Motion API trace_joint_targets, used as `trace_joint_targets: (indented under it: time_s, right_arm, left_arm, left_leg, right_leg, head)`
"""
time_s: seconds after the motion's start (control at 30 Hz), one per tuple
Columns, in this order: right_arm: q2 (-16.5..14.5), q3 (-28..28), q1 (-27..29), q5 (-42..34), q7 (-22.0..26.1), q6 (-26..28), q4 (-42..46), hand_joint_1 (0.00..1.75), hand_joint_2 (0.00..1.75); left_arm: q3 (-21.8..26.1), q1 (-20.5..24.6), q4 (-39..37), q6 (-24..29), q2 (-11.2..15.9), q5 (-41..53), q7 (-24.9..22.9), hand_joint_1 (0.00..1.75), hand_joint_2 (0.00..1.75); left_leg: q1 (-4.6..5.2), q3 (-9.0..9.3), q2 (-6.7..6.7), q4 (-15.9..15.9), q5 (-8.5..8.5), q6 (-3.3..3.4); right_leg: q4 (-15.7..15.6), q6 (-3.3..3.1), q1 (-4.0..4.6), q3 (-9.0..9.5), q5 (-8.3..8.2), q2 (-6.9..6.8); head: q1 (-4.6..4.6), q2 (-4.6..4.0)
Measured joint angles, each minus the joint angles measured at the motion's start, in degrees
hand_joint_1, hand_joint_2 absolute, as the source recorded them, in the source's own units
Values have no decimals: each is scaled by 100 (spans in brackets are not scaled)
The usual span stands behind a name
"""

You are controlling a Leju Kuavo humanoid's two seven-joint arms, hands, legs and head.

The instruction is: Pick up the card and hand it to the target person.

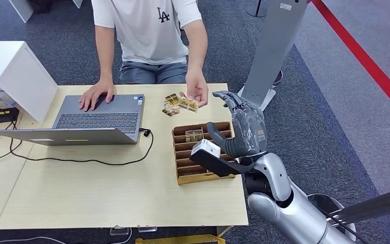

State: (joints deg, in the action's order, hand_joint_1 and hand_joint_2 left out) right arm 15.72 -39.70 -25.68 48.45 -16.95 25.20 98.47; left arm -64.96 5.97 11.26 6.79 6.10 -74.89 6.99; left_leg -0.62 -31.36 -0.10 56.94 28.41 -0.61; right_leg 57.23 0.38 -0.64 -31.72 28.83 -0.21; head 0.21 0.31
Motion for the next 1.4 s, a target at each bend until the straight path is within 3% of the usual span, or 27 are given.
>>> trace_joint_targets:
  time_s: [0.13,0.23,0.6,0.97,1.4]
  right_arm:
    - [-50,24,102,-2798,1091,-36,-129,0,175]
    - [-66,66,194,-3661,1403,58,-241,0,175]
    - [-62,290,904,-3843,1084,266,-480,0,175]
    - [-5,859,1664,-5096,1422,-400,-485,0,175]
    - [10,1268,1944,-5220,1522,-582,-483,0,175]
  left_arm:
    - [1,-1,0,126,0,-23,76,0,0]
    - [2,-1,0,163,0,-39,74,0,0]
    - [37,-5,0,279,-2,-131,-70,0,0]
    - [44,-6,0,216,-2,-89,-103,0,0]
    - [42,-4,0,165,-1,-3,-117,0,0]
  left_leg:
    - [0,1,0,0,0,0]
    - [0,1,0,0,0,0]
    - [0,1,0,0,0,0]
    - [0,3,0,0,0,0]
    - [0,3,0,0,0,0]
  right_leg:
    - [0,0,0,1,0,0]
    - [0,0,0,1,0,0]
    - [-1,0,0,-2,1,-1]
    - [-2,0,0,0,0,1]
    - [-1,0,0,1,0,1]
  head:
    - [-2,0]
    - [1,0]
    - [-2,0]
    - [2,0]
    - [-1,0]
